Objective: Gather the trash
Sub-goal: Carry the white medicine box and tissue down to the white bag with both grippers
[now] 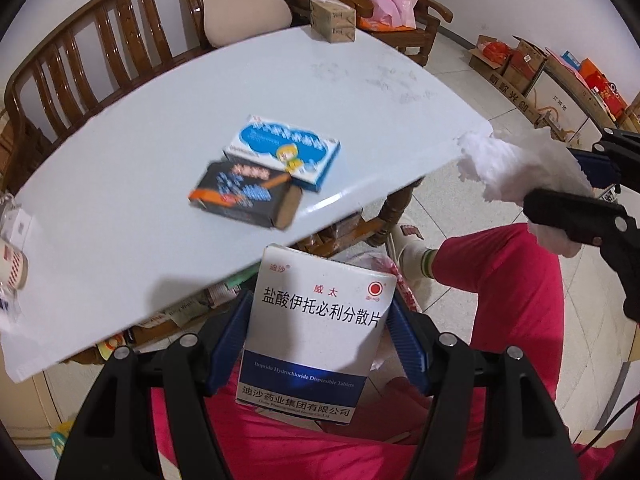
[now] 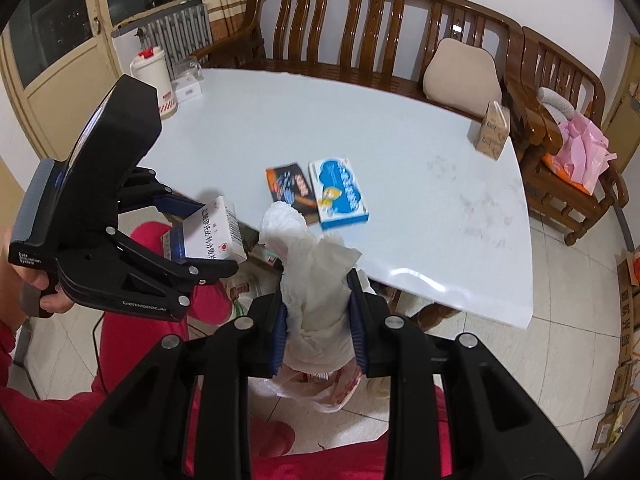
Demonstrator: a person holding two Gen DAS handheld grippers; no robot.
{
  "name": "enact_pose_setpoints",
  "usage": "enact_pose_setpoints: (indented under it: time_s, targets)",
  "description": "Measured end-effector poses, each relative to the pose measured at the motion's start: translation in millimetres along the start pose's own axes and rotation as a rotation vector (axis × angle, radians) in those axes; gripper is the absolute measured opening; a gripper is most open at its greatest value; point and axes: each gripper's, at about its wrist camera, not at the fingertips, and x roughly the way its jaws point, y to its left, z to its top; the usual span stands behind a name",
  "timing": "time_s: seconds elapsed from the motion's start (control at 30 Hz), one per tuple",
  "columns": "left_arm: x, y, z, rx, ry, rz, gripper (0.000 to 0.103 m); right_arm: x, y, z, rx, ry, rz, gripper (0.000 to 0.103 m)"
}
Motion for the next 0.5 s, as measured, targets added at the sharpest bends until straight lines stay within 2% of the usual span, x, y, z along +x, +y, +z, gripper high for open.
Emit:
enact_pose_setpoints:
  time_s: [0.17,0.5]
  targets:
    - [19,-10,-21,-0.036,0.019,-0.058,0.065,18,5,-24,0.018,0.03,-0.002,0.027]
    - [75,-13,-47,-0.102,0.055,-0.056,0.065,64,6,-64,0.052,0.104,-0.016,0.027]
